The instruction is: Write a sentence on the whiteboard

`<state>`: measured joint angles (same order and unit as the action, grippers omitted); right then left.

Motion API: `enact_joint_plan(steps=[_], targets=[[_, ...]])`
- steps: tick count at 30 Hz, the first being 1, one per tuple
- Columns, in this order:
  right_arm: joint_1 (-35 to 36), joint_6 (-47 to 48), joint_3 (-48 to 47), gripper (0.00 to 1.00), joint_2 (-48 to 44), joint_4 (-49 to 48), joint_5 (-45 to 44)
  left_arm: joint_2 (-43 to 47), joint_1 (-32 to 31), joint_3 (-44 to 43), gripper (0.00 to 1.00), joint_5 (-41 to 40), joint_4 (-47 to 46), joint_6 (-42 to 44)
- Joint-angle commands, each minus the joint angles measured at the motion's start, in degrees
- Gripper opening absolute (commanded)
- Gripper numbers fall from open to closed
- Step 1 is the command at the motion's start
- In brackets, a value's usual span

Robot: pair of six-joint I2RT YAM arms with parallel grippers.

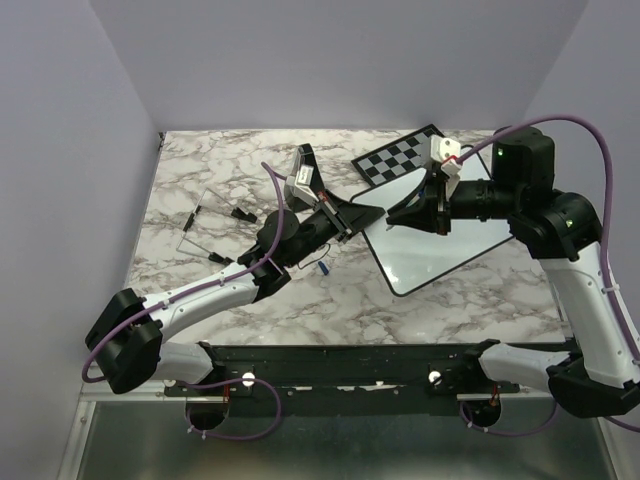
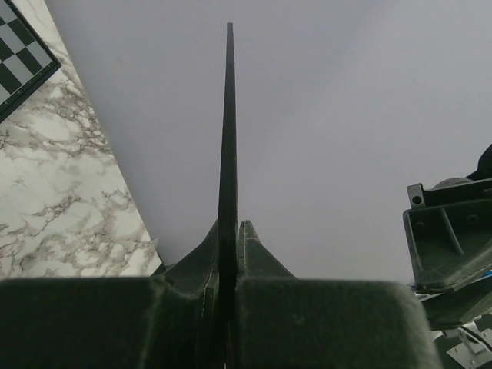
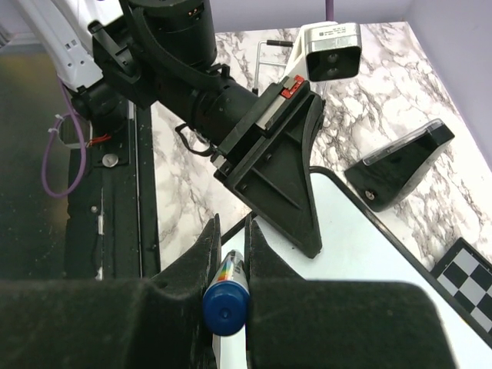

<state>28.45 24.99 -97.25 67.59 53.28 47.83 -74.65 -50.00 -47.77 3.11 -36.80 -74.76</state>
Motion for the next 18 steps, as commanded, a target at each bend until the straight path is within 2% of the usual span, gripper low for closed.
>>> enact_joint_plan(steps=[1,18], targets=[[0.47,1.55,0.49,0.0,-2.9,1.65,0.59,2.23,-0.36,-0.13,0.0,-1.18,-10.92,-0.65],[0.47,0.67,0.57,0.01,-2.2,0.08,1.03,4.08,-0.28,4.26,0.0,-1.09,-15.76,2.69]])
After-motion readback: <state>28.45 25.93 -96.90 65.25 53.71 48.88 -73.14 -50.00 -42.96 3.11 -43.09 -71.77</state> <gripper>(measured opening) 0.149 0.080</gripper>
